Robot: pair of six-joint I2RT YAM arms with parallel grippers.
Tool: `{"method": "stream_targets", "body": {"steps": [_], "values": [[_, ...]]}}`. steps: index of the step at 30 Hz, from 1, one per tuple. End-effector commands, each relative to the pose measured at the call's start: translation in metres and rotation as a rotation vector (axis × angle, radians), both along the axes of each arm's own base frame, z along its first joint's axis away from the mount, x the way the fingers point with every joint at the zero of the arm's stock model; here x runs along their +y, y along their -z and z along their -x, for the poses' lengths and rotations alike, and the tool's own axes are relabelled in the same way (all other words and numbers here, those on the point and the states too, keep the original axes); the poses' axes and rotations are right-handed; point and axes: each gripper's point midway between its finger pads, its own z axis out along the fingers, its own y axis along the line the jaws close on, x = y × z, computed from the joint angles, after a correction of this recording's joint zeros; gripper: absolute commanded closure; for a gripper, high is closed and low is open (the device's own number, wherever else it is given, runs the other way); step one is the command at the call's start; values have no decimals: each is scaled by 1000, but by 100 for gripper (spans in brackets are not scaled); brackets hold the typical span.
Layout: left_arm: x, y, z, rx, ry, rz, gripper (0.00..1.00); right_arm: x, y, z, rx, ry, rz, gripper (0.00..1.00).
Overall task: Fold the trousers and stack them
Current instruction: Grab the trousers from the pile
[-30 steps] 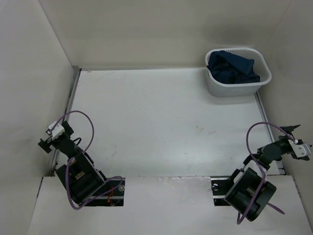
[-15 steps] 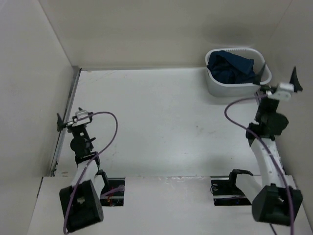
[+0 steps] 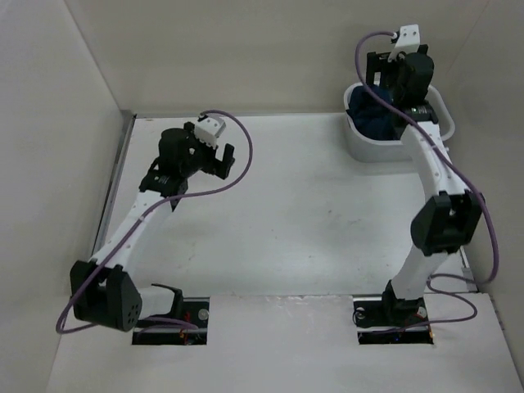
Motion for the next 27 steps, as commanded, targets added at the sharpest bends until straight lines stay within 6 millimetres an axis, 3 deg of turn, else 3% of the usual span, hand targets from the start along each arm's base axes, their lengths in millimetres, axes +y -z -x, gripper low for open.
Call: {"method": "stream_targets", "body": {"steps": [1, 7, 12, 13, 16, 18, 19, 22, 24, 27], "values": [[-25, 49, 36, 378, 105, 130, 6, -26, 85, -13, 337, 95, -140, 0], [-13, 58, 13, 406, 51, 142, 7, -40, 143, -53, 427, 166, -165, 0], [-2, 60, 7, 402, 10, 133, 7, -57, 179, -55, 490, 245, -181, 1], [0, 60, 6, 401, -1, 131, 7, -60, 180, -54, 485, 251, -187, 11], [4, 63, 5, 401, -24, 126, 7, -61, 178, -53, 476, 251, -191, 58], [4, 62, 7, 398, -23, 124, 7, -63, 169, -51, 460, 262, -185, 91], [3, 61, 9, 394, -22, 122, 7, -65, 161, -49, 444, 272, -188, 99], [5, 56, 13, 377, -32, 122, 7, -74, 123, -38, 360, 323, -198, 100], [8, 51, 16, 358, -44, 120, 7, -80, 80, -24, 250, 361, -213, 100], [16, 41, 21, 326, -65, 128, 7, -93, -2, 12, 39, 440, -244, 100]]}}
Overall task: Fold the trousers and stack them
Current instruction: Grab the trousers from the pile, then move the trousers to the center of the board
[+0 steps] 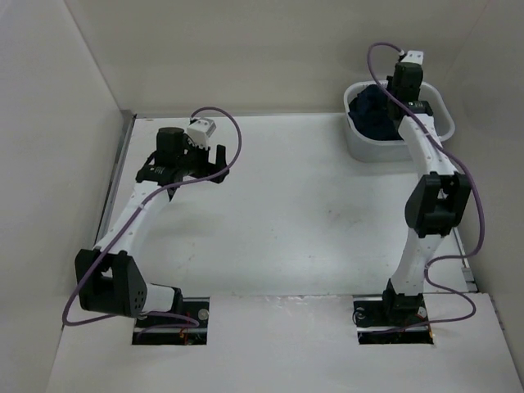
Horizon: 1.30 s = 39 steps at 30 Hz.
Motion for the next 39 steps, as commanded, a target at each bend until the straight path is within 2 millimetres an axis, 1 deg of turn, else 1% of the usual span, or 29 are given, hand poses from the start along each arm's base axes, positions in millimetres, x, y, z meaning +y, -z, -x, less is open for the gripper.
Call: {"method": "stream_targets", "body": {"steps": [1, 2, 3, 5, 6, 8, 10, 11, 13, 14, 16, 17, 18, 20, 22, 23, 24, 25, 26, 27, 29, 31, 33, 34, 35, 36, 37, 38, 39], "values": [[10, -33, 8, -100, -36, 20, 7, -19, -185, 56, -456, 171, 25, 100], [13, -36, 11, -110, -47, 23, 7, -12, -214, 72, -528, 185, 27, 100], [17, -39, 15, -123, -63, 30, 7, -7, -236, 87, -584, 198, 25, 100], [27, -44, 21, -147, -104, 54, 7, 16, -293, 128, -740, 184, 11, 100], [33, -46, 25, -161, -127, 66, 6, 31, -321, 151, -821, 155, 4, 100], [45, -55, 32, -205, -166, 89, 5, 67, -374, 199, -991, 64, -12, 100], [58, -65, 38, -260, -210, 110, 4, 106, -414, 246, -1136, -44, -20, 100], [64, -69, 42, -282, -230, 120, 4, 125, -427, 265, -1183, -97, -25, 100], [72, -76, 48, -317, -258, 129, 3, 169, -444, 297, -1239, -222, -29, 100], [76, -80, 51, -336, -272, 132, 3, 196, -448, 309, -1253, -296, -26, 100], [84, -86, 55, -361, -303, 143, 3, 260, -448, 333, -1269, -483, 2, 100], [90, -91, 56, -379, -326, 149, 3, 295, -442, 344, -1269, -578, 10, 100], [97, -95, 57, -393, -355, 157, 3, 330, -432, 354, -1257, -666, 18, 99], [116, -102, 58, -417, -428, 175, 3, 396, -398, 370, -1197, -819, 31, 98], [138, -110, 58, -441, -508, 185, 3, 455, -350, 381, -1106, -964, 56, 96], [150, -113, 57, -448, -547, 187, 3, 477, -323, 381, -1047, -1010, 45, 91], [157, -116, 57, -460, -573, 182, 4, 495, -295, 381, -981, -1053, 26, 77], [167, -117, 57, -472, -612, 157, 4, 506, -269, 380, -918, -1081, 2, 52], [173, -119, 58, -491, -643, 124, 3, 512, -245, 381, -855, -1100, -36, 22], [179, -119, 59, -500, -671, 94, 3, 513, -224, 379, -792, -1107, -79, 0], [192, -115, 60, -499, -734, 45, 3, 514, -186, 383, -671, -1147, -135, 0], [210, -111, 63, -499, -816, -17, 3, 509, -151, 388, -542, -1181, -163, 0], [224, -106, 66, -491, -875, -88, 2, 493, -132, 392, -451, -1170, -192, 0], [224, -102, 65, -481, -867, -112, 2, 481, -125, 393, -412, -1148, -219, 0], [218, -98, 64, -468, -828, -129, 2, 465, -118, 393, -379, -1110, -251, 0], [208, -90, 62, -441, -766, -141, 1, 443, -110, 387, -349, -1039, -287, 0], [192, -78, 60, -398, -670, -152, 1, 417, -99, 378, -318, -943, -324, 0], [171, -62, 60, -336, -555, -158, 2, 390, -86, 369, -289, -842, -364, 0], [147, -41, 63, -253, -429, -162, 5, 360, -70, 359, -254, -739, -398, 0]]}}
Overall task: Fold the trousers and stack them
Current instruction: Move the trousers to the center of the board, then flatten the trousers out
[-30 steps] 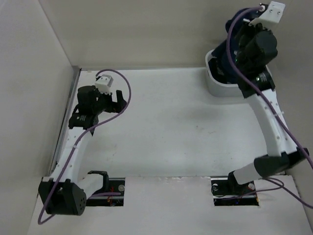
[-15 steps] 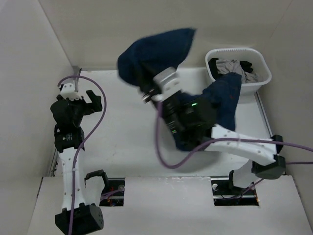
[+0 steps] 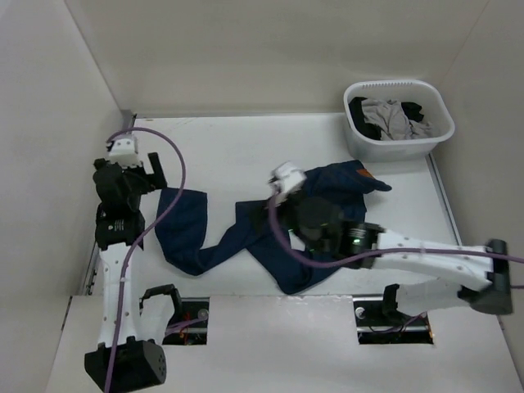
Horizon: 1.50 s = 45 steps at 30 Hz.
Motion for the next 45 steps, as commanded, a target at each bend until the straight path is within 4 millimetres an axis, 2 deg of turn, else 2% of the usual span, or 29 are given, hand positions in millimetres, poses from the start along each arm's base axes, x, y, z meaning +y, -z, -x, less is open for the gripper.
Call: {"method": "stream_targets", "body": {"steps": [1, 2, 3, 5, 6, 8, 10, 12, 15, 18, 22, 24, 27, 28, 29, 30, 33, 34, 36, 38, 40, 42, 44, 45], "values": [[-65, 61, 12, 267, 348, -46, 7, -104, 10, -30, 228, 362, -253, 0], [-90, 84, 24, 367, 454, -35, 10, -133, 27, -37, 289, 452, -282, 0], [-106, 101, 34, 441, 523, -35, 11, -155, 40, -42, 334, 520, -300, 0], [-150, 145, 68, 618, 715, -70, 16, -218, 83, -50, 475, 735, -372, 0], [-165, 158, 82, 668, 783, -94, 16, -242, 103, -51, 529, 816, -393, 0], [-181, 173, 98, 712, 882, -145, 15, -275, 135, -51, 604, 924, -424, 0], [-189, 184, 104, 760, 931, -192, 14, -297, 161, -53, 658, 983, -451, 0], [-201, 203, 116, 842, 1006, -259, 14, -309, 171, -63, 643, 995, -500, 0], [-215, 234, 129, 926, 1098, -402, 17, -310, 153, -93, 517, 913, -572, 0], [-214, 251, 109, 902, 1037, -565, 16, -315, 146, -122, 468, 906, -599, 0], [-208, 263, 97, 917, 999, -602, 17, -317, 155, -154, 475, 904, -588, 0], [-201, 269, 95, 942, 975, -601, 26, -319, 163, -167, 494, 913, -581, 0], [-189, 270, 87, 964, 927, -577, 59, -324, 180, -181, 541, 948, -578, 0], [-186, 268, 84, 959, 910, -566, 67, -323, 183, -184, 548, 948, -576, 0], [-180, 265, 79, 952, 886, -551, 77, -321, 183, -188, 548, 939, -576, 13], [-175, 260, 74, 940, 861, -537, 84, -317, 183, -193, 544, 924, -576, 32], [-146, 239, 52, 881, 752, -506, 94, -309, 179, -202, 537, 880, -607, 92], [-134, 230, 43, 856, 708, -498, 95, -303, 178, -201, 546, 865, -620, 100], [-107, 210, 25, 808, 621, -486, 96, -281, 174, -189, 566, 805, -634, 100], [-72, 186, 7, 760, 516, -462, 96, -255, 170, -163, 585, 733, -627, 100], [-37, 163, -8, 712, 411, -441, 95, -234, 175, -126, 651, 687, -591, 100], [-9, 147, -17, 682, 340, -426, 94, -220, 192, -80, 771, 685, -544, 100], [9, 134, -26, 652, 293, -416, 94, -212, 220, -25, 935, 709, -473, 100], [16, 129, -31, 637, 277, -415, 94, -215, 236, 3, 1022, 741, -430, 100]]}}
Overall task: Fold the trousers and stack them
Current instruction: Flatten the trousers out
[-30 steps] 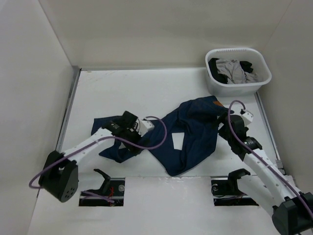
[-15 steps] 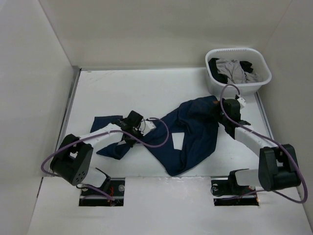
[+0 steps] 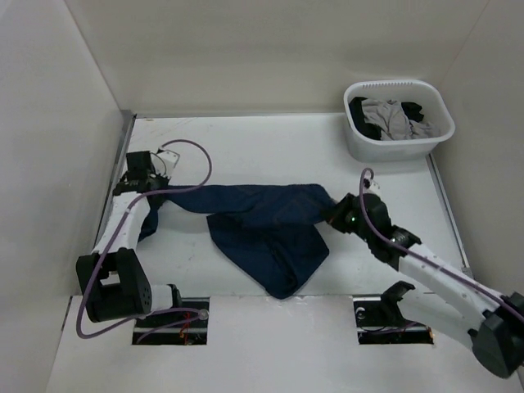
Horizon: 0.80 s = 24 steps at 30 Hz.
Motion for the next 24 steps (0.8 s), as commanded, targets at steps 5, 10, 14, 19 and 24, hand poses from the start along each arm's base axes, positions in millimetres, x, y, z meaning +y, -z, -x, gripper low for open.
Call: {"method": "stream_targets", "body": {"steps": [5, 10, 14, 19, 24], "values": [[17, -56, -37, -161, 12, -34, 93, -21, 76, 150, 515, 20, 48, 36], [-19, -56, -48, -168, 104, -21, 91, -42, 65, 150, 485, -4, 188, 0], [-42, -69, -72, -222, 134, -9, 90, -53, 72, 131, 474, 81, 187, 0], [-66, -114, -113, -328, 166, 10, 89, -56, 91, 100, 466, 175, 92, 0], [-74, -110, -143, -292, 186, -17, 68, -30, 97, 79, 486, 160, -30, 3]]}}
